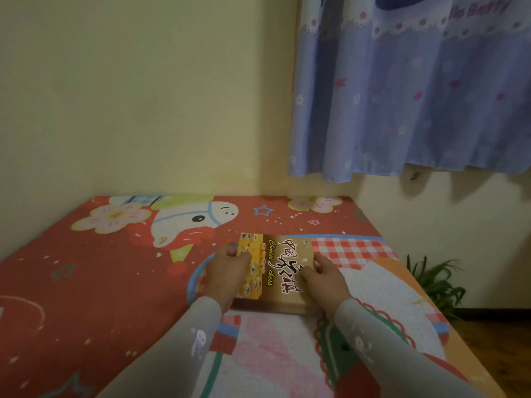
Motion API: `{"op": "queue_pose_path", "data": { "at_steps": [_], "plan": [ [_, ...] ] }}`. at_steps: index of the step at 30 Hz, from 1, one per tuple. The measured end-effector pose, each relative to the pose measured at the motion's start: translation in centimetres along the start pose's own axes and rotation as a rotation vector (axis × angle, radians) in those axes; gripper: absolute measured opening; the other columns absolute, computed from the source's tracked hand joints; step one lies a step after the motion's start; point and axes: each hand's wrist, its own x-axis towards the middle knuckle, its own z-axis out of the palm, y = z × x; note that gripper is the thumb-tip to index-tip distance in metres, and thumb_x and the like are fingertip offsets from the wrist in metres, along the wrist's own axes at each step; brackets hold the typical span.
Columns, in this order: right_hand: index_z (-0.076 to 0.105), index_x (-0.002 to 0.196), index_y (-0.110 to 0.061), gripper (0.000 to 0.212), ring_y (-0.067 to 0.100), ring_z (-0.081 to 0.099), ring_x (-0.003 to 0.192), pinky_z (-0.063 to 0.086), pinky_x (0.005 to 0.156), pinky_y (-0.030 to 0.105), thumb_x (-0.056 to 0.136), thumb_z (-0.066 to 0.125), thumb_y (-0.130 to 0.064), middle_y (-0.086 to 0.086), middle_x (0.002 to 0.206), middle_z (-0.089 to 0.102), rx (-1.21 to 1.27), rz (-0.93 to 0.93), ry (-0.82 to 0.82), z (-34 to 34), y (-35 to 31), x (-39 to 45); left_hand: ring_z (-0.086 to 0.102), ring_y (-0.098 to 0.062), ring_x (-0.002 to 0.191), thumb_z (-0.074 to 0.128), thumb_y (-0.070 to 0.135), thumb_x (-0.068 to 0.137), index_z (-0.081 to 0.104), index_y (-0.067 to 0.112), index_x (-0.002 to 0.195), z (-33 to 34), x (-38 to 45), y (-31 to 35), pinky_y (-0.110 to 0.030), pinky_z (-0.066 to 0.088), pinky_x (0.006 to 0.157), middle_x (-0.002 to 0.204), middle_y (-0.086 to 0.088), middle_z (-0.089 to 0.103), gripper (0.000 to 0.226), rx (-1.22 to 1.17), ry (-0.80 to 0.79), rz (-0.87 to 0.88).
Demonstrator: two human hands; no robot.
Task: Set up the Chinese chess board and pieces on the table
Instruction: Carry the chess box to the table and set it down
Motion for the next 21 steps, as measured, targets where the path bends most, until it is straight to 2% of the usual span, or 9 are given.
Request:
{"op": "queue_pose_path", "data": {
  "at_steps": [3,6,9,12,14,16,18,20,21],
  "plan": [
    [0.055,0.087,-0.017,0.004,0.016,0.056,0.077,0.041,0.063,0.028,0.088,0.053,-0.020,0.000,0.086,0.063,-0.139,-0.046,-0.004,0.3,-0.4,-0.5,0.065,-0.021,0.077,0.057,0.024,0.083,0.057,0.022,0.092,-0.6,-0.2,0.2,-0.037,0.054,0.072,0.081,-0.001,0.067,0.010,0.080,0.005,0.048],
    [0.042,0.080,-0.017,0.018,0.017,0.047,0.072,0.030,0.054,0.025,0.090,0.052,-0.028,0.003,0.082,0.053,-0.398,-0.082,-0.004,0.7,-0.9,-0.9,0.064,-0.018,0.072,0.053,0.024,0.084,0.062,0.019,0.085,-1.5,-0.7,0.3,-0.029,0.047,0.062,0.076,0.002,0.068,0.011,0.292,-0.048,0.097],
    [0.045,0.091,-0.015,0.025,0.019,0.048,0.081,0.034,0.066,0.028,0.093,0.047,-0.040,0.002,0.089,0.052,-0.480,-0.050,-0.005,0.9,-1.0,-1.2,0.063,-0.022,0.081,0.049,0.021,0.086,0.060,0.018,0.078,-1.9,-1.0,0.1,-0.030,0.047,0.071,0.078,0.002,0.066,0.014,0.396,-0.108,0.117],
    [0.045,0.098,-0.014,0.032,0.020,0.049,0.083,0.034,0.070,0.029,0.095,0.042,-0.046,0.002,0.090,0.051,-0.503,-0.023,0.000,1.2,-0.8,-1.7,0.063,-0.019,0.087,0.044,0.026,0.090,0.055,0.027,0.083,-1.8,-1.4,-0.6,-0.031,0.049,0.081,0.091,0.001,0.067,0.013,0.427,-0.165,0.117],
    [0.045,0.100,-0.013,0.031,0.020,0.050,0.085,0.034,0.071,0.029,0.096,0.042,-0.044,0.003,0.094,0.052,-0.424,-0.004,-0.011,1.4,-0.8,-1.9,0.062,-0.018,0.091,0.043,0.027,0.092,0.050,0.036,0.085,-1.5,-1.6,-0.8,-0.031,0.048,0.084,0.097,0.003,0.067,0.014,0.321,-0.225,0.100],
    [0.048,0.101,-0.012,0.031,0.021,0.053,0.090,0.039,0.076,0.031,0.095,0.044,-0.042,0.005,0.102,0.055,-0.267,0.014,-0.019,1.6,-1.3,-2.0,0.064,-0.017,0.092,0.045,0.026,0.093,0.053,0.038,0.088,-1.5,-1.6,-0.8,-0.032,0.049,0.083,0.098,0.005,0.068,0.016,0.179,-0.247,0.050],
    [0.053,0.103,-0.012,0.032,0.025,0.055,0.100,0.044,0.091,0.038,0.093,0.048,-0.042,0.010,0.118,0.056,-0.127,-0.010,0.027,1.6,-2.3,-2.5,0.067,-0.018,0.089,0.047,0.029,0.087,0.061,0.034,0.092,-1.9,-1.4,-0.6,-0.036,0.053,0.085,0.094,0.004,0.071,0.016,0.067,-0.226,0.031],
    [0.055,0.112,-0.013,0.034,0.029,0.045,0.122,0.034,0.107,0.041,0.093,0.049,-0.041,0.010,0.139,0.039,-0.107,-0.049,0.072,1.4,-3.3,-3.0,0.069,-0.019,0.086,0.049,0.030,0.082,0.066,0.030,0.090,-2.5,-1.1,-0.6,-0.040,0.055,0.085,0.090,0.004,0.073,0.018,0.009,-0.184,0.052],
    [0.054,0.115,-0.016,0.034,0.030,0.037,0.129,0.029,0.109,0.039,0.093,0.049,-0.040,0.008,0.143,0.031,-0.116,-0.067,0.092,1.4,-4.0,-3.5,0.069,-0.020,0.086,0.050,0.027,0.083,0.066,0.028,0.088,-3.1,-1.3,-0.3,-0.040,0.055,0.083,0.089,0.003,0.073,0.017,-0.030,-0.172,0.071]
  ]
}}
